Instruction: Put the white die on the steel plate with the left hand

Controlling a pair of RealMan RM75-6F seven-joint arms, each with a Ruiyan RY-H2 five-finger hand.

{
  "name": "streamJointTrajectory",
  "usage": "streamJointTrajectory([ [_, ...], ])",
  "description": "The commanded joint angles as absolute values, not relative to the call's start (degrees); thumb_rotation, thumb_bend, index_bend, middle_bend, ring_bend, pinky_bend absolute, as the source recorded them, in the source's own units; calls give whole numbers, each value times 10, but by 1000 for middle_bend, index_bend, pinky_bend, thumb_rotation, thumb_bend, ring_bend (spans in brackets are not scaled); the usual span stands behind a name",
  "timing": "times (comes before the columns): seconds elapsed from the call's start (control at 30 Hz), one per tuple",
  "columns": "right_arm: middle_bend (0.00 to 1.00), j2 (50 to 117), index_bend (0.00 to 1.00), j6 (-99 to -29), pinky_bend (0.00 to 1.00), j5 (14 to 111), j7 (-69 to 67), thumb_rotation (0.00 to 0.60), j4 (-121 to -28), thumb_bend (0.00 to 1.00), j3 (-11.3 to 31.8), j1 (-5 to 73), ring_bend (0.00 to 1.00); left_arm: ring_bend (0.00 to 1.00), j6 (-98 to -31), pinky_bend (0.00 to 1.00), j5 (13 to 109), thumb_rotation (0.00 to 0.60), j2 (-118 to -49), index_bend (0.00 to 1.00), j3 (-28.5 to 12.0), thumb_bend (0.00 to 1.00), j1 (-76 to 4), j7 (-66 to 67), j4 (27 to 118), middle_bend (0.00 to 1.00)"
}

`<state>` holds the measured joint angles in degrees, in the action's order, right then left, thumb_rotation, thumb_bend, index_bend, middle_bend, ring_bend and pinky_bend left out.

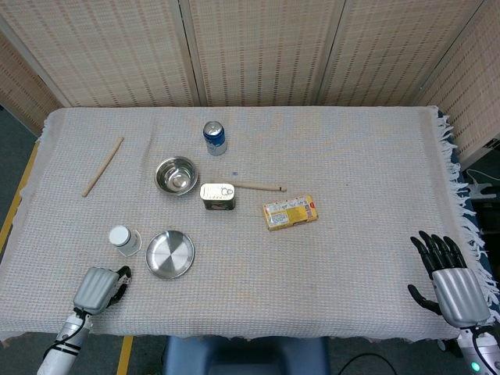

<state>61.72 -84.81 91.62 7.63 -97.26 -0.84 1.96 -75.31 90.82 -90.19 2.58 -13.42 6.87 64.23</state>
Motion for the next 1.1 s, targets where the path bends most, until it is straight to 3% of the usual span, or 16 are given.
streamJointTrajectory([
  [0.03, 0, 617, 0, -848, 0, 916, 76, 562, -973, 173, -8, 19, 0, 958, -774, 997, 915, 600, -901, 518, 18, 435, -135, 61, 650, 1000],
  [0.2, 0, 618, 0, -845, 0, 917, 78, 562, -972, 172, -9, 21, 0, 967, -797, 1000, 921, 600, -910, 515, -6, 422, -149, 66, 673, 1000],
  [0.77, 0, 615, 0, -848, 0, 915, 71, 561, -972, 173, -8, 20, 0, 981, -700, 1000, 882, 600, -969, 485, -44, 408, -232, 145, 672, 1000],
  [1.1, 0, 616, 0, -844, 0, 911, 73, 561, -972, 172, -7, 22, 0, 981, -701, 1000, 878, 600, -964, 257, -37, 363, -237, 153, 678, 1000],
])
